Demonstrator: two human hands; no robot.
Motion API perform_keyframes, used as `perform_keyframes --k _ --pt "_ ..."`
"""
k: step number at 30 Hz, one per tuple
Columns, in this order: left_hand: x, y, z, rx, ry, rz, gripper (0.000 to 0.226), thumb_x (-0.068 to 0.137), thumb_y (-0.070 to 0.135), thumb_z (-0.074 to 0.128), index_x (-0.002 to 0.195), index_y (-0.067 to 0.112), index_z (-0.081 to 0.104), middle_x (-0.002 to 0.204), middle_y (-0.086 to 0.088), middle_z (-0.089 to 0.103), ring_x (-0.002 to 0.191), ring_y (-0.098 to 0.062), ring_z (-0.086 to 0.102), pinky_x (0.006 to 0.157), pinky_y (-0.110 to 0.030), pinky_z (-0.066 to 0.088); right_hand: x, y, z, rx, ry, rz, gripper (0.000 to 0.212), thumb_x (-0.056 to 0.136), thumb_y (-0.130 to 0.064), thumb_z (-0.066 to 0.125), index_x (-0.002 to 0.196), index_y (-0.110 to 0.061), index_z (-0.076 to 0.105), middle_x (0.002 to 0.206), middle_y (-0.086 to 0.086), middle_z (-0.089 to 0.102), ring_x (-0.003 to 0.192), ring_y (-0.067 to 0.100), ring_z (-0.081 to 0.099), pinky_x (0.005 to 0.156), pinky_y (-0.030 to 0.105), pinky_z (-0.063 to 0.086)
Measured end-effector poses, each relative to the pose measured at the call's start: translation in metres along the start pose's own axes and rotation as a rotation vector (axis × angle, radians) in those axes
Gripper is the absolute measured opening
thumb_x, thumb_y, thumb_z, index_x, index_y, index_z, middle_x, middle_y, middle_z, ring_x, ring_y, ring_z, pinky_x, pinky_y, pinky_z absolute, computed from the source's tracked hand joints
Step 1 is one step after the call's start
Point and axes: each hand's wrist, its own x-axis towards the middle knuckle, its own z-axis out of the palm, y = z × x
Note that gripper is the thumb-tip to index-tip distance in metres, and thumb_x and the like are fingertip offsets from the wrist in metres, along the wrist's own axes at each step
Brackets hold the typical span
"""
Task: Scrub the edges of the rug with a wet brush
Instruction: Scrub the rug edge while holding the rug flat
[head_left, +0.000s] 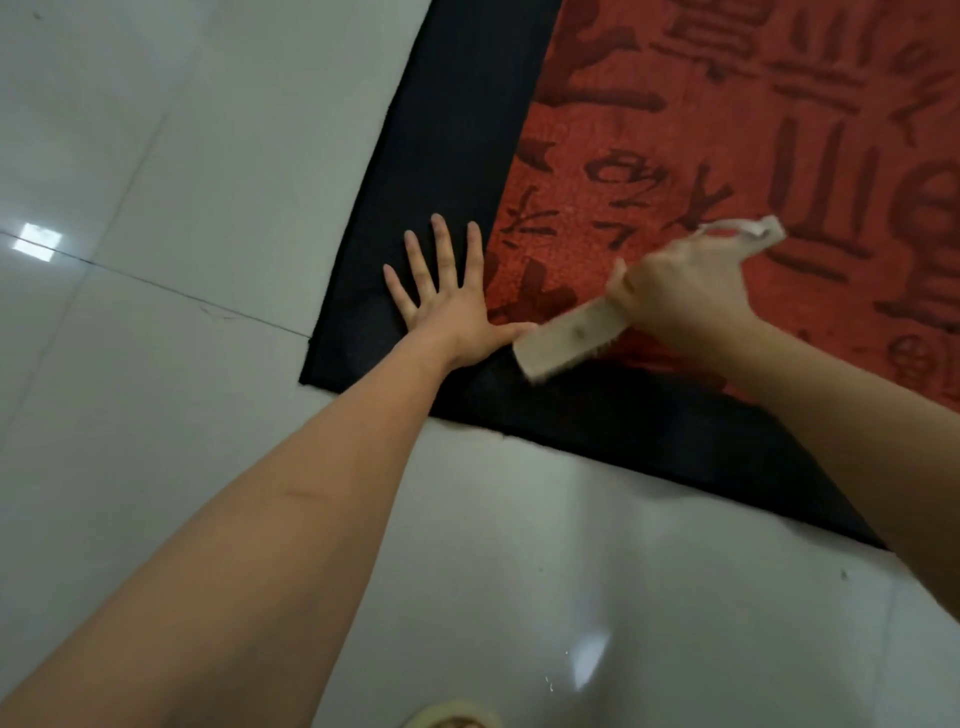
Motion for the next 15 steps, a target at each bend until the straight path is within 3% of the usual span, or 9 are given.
perform_keyframes --k 1,2,4,6,7,9,11,15 --pt "0.000 0.001 -0.002 -0.004 0.002 0.000 0.126 0.073 0.083 0.051 0.148 0.024 -0.032 0.150 -0.012 -0.044 0.136 -0.039 -0.041 0.107 -0.061 -0.023 0.002 -0.001 -0.001 0.023 -0.025 0.077 0.035 0.082 -0.012 0.054 0.048 -0.006 0.061 0.040 0.013 0.052 0.035 0.026 0.053 0.049 0.033 0.048" --pt "-0.002 0.001 -0.002 -0.002 -0.003 0.000 0.126 0.073 0.083 0.051 0.147 0.024 -0.032 0.150 -0.012 -0.045 0.136 -0.039 -0.041 0.106 -0.061 -0.023 0.000 -0.013 0.002 0.023 -0.033 0.030 0.035 0.082 -0.013 0.051 0.050 -0.009 0.063 0.040 0.010 0.052 0.033 0.026 0.053 0.047 0.028 0.045" --pt "-0.001 0.000 -0.001 -0.004 -0.017 0.007 0.126 0.074 0.083 0.050 0.147 0.024 -0.033 0.149 -0.012 -0.045 0.135 -0.039 -0.042 0.106 -0.061 -0.024 -0.002 -0.041 0.005 0.066 -0.041 -0.194 0.030 0.079 -0.008 0.061 0.049 -0.012 0.062 0.038 0.006 0.051 0.030 0.022 0.049 0.046 0.022 0.040" --pt "-0.001 -0.001 -0.001 -0.002 -0.010 0.008 0.124 0.075 0.083 0.050 0.147 0.024 -0.033 0.149 -0.012 -0.046 0.135 -0.038 -0.042 0.106 -0.061 -0.024 0.010 -0.033 -0.002 0.027 -0.038 -0.340 0.028 0.072 -0.006 0.072 0.047 -0.012 0.060 0.038 0.004 0.051 0.030 0.021 0.049 0.045 0.022 0.041" --pt "-0.001 0.000 -0.001 -0.004 -0.008 0.009 0.122 0.076 0.082 0.049 0.147 0.024 -0.032 0.149 -0.012 -0.045 0.136 -0.038 -0.042 0.107 -0.061 -0.023 0.018 -0.018 -0.002 -0.034 -0.046 -0.313 0.027 0.071 -0.006 0.074 0.049 -0.010 0.060 0.039 0.005 0.052 0.032 0.022 0.051 0.045 0.025 0.043" --pt "-0.001 0.000 -0.001 -0.002 -0.004 0.013 0.119 0.078 0.081 0.047 0.148 0.025 -0.031 0.150 -0.012 -0.045 0.136 -0.039 -0.041 0.107 -0.061 -0.023 0.020 0.005 0.007 -0.042 0.005 -0.119 0.029 0.079 -0.006 0.066 0.050 -0.006 0.060 0.041 0.009 0.053 0.034 0.026 0.053 0.043 0.031 0.046" --pt "0.000 0.000 0.000 0.005 -0.004 0.011 0.119 0.078 0.081 0.047 0.147 0.024 -0.032 0.149 -0.012 -0.045 0.136 -0.039 -0.042 0.107 -0.061 -0.023 0.005 -0.011 0.013 0.011 -0.039 -0.003 0.041 0.085 -0.014 0.047 0.047 -0.009 0.061 0.040 0.009 0.053 0.032 0.025 0.052 0.043 0.026 0.042" --pt "-0.001 -0.001 -0.001 0.013 -0.010 0.005 0.120 0.078 0.081 0.048 0.147 0.025 -0.033 0.149 -0.012 -0.046 0.136 -0.038 -0.042 0.107 -0.060 -0.023 0.003 -0.022 0.005 0.004 -0.043 -0.244 0.043 0.086 -0.016 0.040 0.050 -0.011 0.062 0.040 0.004 0.053 0.032 0.021 0.050 0.045 0.022 0.035"
